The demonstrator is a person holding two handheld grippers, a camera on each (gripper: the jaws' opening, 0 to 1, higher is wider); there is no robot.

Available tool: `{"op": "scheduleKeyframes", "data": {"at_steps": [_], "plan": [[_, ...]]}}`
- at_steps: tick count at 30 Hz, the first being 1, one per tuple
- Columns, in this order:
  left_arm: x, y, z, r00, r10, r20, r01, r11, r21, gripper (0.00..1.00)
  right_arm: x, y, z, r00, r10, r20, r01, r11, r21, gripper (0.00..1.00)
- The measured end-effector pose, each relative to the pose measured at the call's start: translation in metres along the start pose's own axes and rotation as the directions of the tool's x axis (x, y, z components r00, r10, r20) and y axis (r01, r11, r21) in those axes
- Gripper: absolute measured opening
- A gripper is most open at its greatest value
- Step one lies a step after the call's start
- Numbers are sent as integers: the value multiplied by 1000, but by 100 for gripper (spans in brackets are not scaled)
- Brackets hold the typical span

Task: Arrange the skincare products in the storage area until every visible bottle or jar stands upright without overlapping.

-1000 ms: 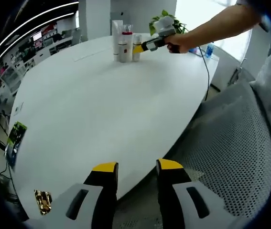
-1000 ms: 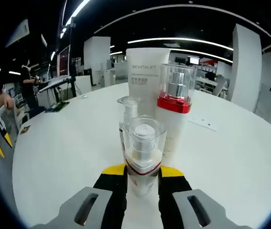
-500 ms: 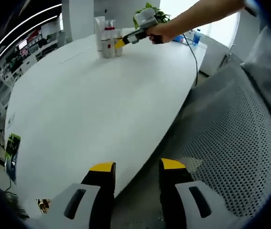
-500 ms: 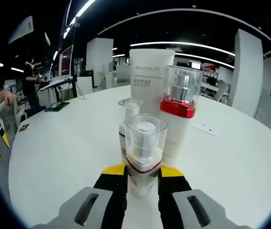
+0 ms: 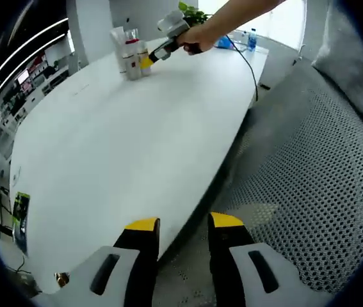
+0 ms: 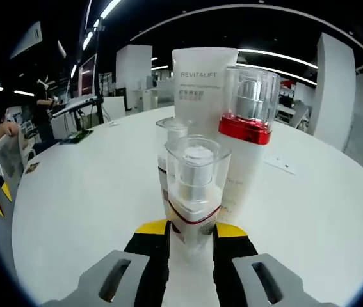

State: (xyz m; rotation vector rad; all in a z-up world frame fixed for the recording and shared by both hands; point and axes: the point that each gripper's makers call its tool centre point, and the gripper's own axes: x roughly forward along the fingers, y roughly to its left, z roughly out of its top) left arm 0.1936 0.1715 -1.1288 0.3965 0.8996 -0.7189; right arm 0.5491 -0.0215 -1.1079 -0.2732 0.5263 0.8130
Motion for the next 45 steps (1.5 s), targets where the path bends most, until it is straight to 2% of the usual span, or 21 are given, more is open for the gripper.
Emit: {"op": "scheduleKeyframes", "data": {"at_steps": [3, 6, 16, 22, 32, 37, 45], "plan": [[0, 1, 1, 1000, 3, 6, -3, 1000, -6, 25, -2, 2, 0, 1000, 3, -2, -3, 1000, 17, 19], [0, 1, 1, 1000, 3, 6, -3, 1000, -4, 25, -4, 1, -3, 1000, -2, -10, 2, 1000, -6, 17], [-1, 2, 1, 1000, 9, 7, -9, 1000, -3, 23, -13, -8, -12, 999, 7, -52, -8, 1000, -22, 17], [-1, 2, 1, 1000, 11, 8, -11, 1000, -4, 22, -16, -16, -14, 998, -11, -65, 10, 1000, -16, 15], [0, 2, 0, 1000, 9, 2, -9, 1000, -7, 22, -16, -26, -11, 997, -32, -67, 33, 999, 12, 11], [0, 2, 0, 1000, 9, -1, -9, 1000, -7, 22, -13, -21, -6, 998, -19, -59, 21, 999, 36, 14], [0, 3, -1, 1000, 14, -4, -14, 1000, -7, 21, -14, -19, -8, 997, -40, -62, 47, 994, 103, 15]]}}
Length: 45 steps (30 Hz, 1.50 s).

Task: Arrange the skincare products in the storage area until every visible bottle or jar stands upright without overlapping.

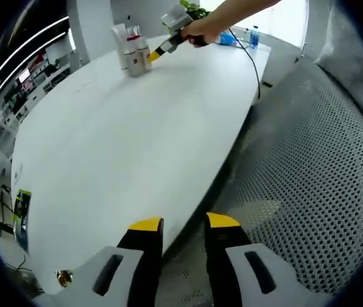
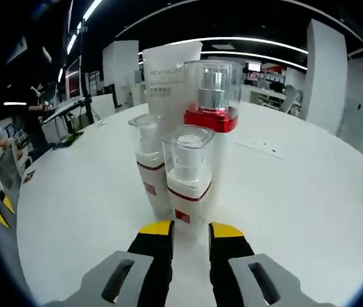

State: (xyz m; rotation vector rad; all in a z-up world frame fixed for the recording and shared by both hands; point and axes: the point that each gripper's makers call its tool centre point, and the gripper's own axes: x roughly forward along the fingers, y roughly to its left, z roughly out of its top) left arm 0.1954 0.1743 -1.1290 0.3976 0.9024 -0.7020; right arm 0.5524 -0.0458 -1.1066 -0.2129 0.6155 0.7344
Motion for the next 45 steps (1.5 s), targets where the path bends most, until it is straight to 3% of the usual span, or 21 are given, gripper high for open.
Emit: {"op": "scheduleKeyframes", "data": {"at_steps": [3, 5, 6, 8, 9, 15, 20, 26, 28, 30, 32, 35, 36, 41, 45], "plan": [[0, 1, 0, 1000, 2, 2, -2, 1000, -4, 20, -7, 6, -4, 1000, -11, 9, 10, 993, 115, 17], [0, 1, 0, 1000, 5, 2, -5, 1000, -2, 20, -12, 14, -11, 1000, -17, 5, 16, 974, 227, 22], [0, 2, 0, 1000, 6, 4, -6, 1000, -1, 20, -12, 16, -12, 1000, -16, 4, 14, 969, 245, 27], [-3, 3, 13, 997, 21, 74, -22, 1000, 12, 23, -16, 34, -21, 1000, 11, -8, -8, 945, 327, 37], [-4, 2, 14, 997, 17, 81, -17, 1000, 3, 23, -18, 39, -21, 1000, 15, -1, -14, 937, 349, 39], [-1, 2, 8, 999, 15, 51, -14, 1000, -3, 21, -25, 87, -4, 992, 108, 64, -124, 923, 364, 43], [-2, 3, 6, 999, 22, 42, -21, 1000, -7, 17, -23, 125, 23, 978, 185, 101, -209, 912, 353, 47], [-3, 4, 9, 998, 34, 53, -34, 999, 0, 15, -20, 174, 57, 948, 296, 118, -317, 915, 252, 53], [-5, 5, 11, 997, 40, 63, -40, 999, 5, 14, -16, 197, 72, 927, 359, 113, -375, 906, 198, 56], [-7, 7, 14, 995, 52, 82, -53, 999, 9, 13, -15, 225, 79, 890, 448, 86, -456, 874, 169, 57], [-7, 9, 16, 994, 58, 91, -60, 998, 12, 12, -14, 251, 78, 854, 521, 12, -518, 847, 121, 57], [-7, 9, 15, 994, 59, 90, -60, 998, 11, 13, -11, 276, 75, 819, 567, -87, -568, 823, 18, 61], [-7, 10, 16, 994, 61, 93, -63, 998, 15, 13, -4, 283, 74, 801, 585, -127, -592, 805, -31, 63], [-9, 12, 19, 991, 73, 113, -76, 997, 21, 13, 5, 325, 90, 760, 623, -182, -647, 749, -138, 69], [-10, 13, 20, 990, 78, 116, -81, 996, 25, 12, 15, 354, 106, 743, 630, -227, -668, 717, -197, 67]]}}
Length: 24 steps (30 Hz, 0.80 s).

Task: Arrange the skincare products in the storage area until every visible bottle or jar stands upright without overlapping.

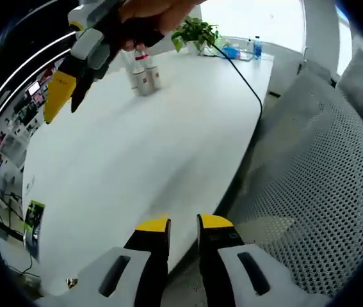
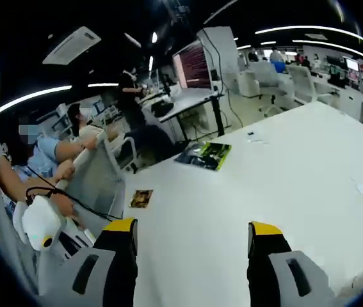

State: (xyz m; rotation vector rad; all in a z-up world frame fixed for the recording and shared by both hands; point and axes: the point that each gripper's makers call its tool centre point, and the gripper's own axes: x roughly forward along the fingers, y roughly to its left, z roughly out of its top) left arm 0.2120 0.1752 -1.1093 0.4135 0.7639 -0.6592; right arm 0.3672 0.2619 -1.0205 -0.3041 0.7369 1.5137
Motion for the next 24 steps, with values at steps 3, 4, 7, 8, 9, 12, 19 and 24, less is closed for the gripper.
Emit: {"op": "scheduleKeyframes", "data": {"at_steps": [3, 4, 7, 8, 9, 12, 19, 24], "plan": [[0, 2, 1, 1000, 7, 4, -7, 1000, 0, 12, 14, 5, 21, 1000, 8, 9, -7, 1000, -20, 63], [0, 2, 1, 1000, 9, 3, -9, 1000, -2, 12, 19, 6, 30, 1000, 16, 18, -15, 1000, -23, 62], [0, 3, 0, 1000, 12, 1, -12, 1000, -6, 12, 34, 7, 48, 999, 16, 38, -16, 1000, -11, 60], [0, 4, 0, 1000, 15, 2, -15, 1000, -6, 11, 38, 7, 51, 999, 19, 38, -19, 1000, -13, 60], [0, 4, 0, 1000, 16, 3, -16, 1000, -5, 11, 46, 9, 55, 999, 27, 25, -26, 999, -28, 61], [0, 4, 0, 1000, 16, 1, -16, 1000, -7, 10, 60, 10, 56, 998, 39, -46, -43, 995, -91, 65], [-2, 5, 2, 1000, 24, 9, -24, 1000, -1, 6, 94, 5, 79, 993, 45, -109, -71, 967, -245, 74], [-2, 5, 1, 1000, 23, 6, -23, 1000, -1, 6, 120, 0, 77, 973, 42, -229, -126, 923, -364, 77]]}}
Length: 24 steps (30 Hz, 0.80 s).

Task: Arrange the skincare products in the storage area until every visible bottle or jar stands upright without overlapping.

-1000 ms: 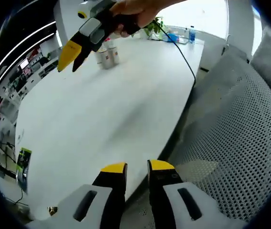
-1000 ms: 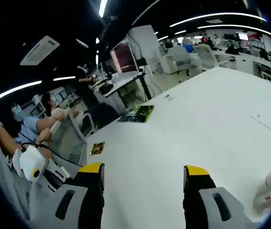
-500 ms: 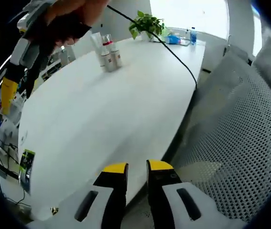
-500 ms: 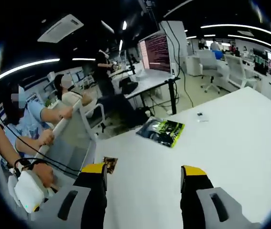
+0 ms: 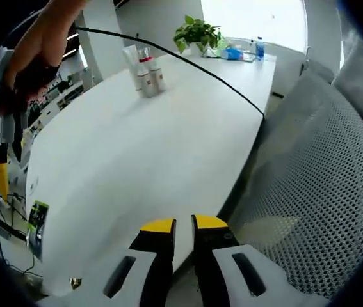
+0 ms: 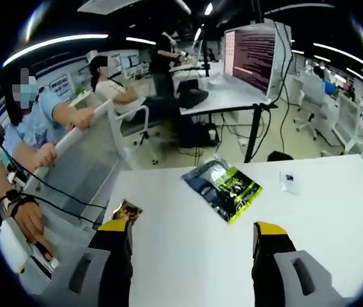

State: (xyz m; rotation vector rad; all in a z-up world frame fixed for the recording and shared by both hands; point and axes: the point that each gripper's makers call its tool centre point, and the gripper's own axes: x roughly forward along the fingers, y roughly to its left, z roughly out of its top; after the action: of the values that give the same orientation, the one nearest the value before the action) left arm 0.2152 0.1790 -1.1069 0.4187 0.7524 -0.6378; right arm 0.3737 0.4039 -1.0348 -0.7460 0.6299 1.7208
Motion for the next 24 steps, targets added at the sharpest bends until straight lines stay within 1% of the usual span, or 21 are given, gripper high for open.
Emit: {"op": "scheduleKeyframes", "data": {"at_steps": [4, 8, 10, 12, 13, 14, 15, 16, 18, 19, 22, 24], "plan": [[0, 0, -2, 1000, -3, -7, 3, 1000, -4, 6, 14, -9, 16, 1000, 13, 5, -13, 1000, -11, 79], [0, 2, -3, 1000, 1, -6, -1, 1000, -9, 4, 29, -15, 33, 999, 39, -6, -39, 996, -76, 80], [-1, 2, -3, 1000, 0, -7, 0, 1000, -9, 4, 37, -17, 43, 999, 51, 11, -50, 994, -98, 82], [-1, 2, -4, 1000, 0, -8, 0, 1000, -10, 4, 46, -19, 49, 998, 61, 0, -61, 991, -122, 83], [-1, 2, -4, 1000, 1, -8, -1, 1000, -12, 4, 50, -20, 48, 997, 68, -32, -72, 988, -133, 82], [-1, 2, -4, 1000, 1, -7, -1, 1000, -11, 4, 55, -22, 52, 997, 64, -43, -71, 984, -164, 82], [-2, 2, -3, 1000, 2, -4, -2, 1000, -11, 3, 59, -23, 57, 997, 68, -45, -76, 978, -196, 82], [-3, 2, -4, 1000, 3, -3, -3, 1000, -11, 3, 64, -23, 63, 996, 78, -37, -84, 977, -198, 81], [-3, 2, -4, 1000, 3, -3, -3, 1000, -13, 3, 74, -26, 70, 996, 86, -39, -92, 975, -202, 82], [-3, 2, -5, 1000, 2, -3, -2, 1000, -12, 3, 78, -28, 71, 995, 90, -43, -97, 973, -210, 83], [-3, 2, -6, 1000, 1, -6, -1, 1000, -15, 3, 94, -30, 66, 990, 107, -96, -128, 960, -251, 86], [-3, 2, -6, 1000, 1, -6, -1, 1000, -16, 3, 101, -30, 61, 985, 114, -132, -146, 952, -269, 87]]}}
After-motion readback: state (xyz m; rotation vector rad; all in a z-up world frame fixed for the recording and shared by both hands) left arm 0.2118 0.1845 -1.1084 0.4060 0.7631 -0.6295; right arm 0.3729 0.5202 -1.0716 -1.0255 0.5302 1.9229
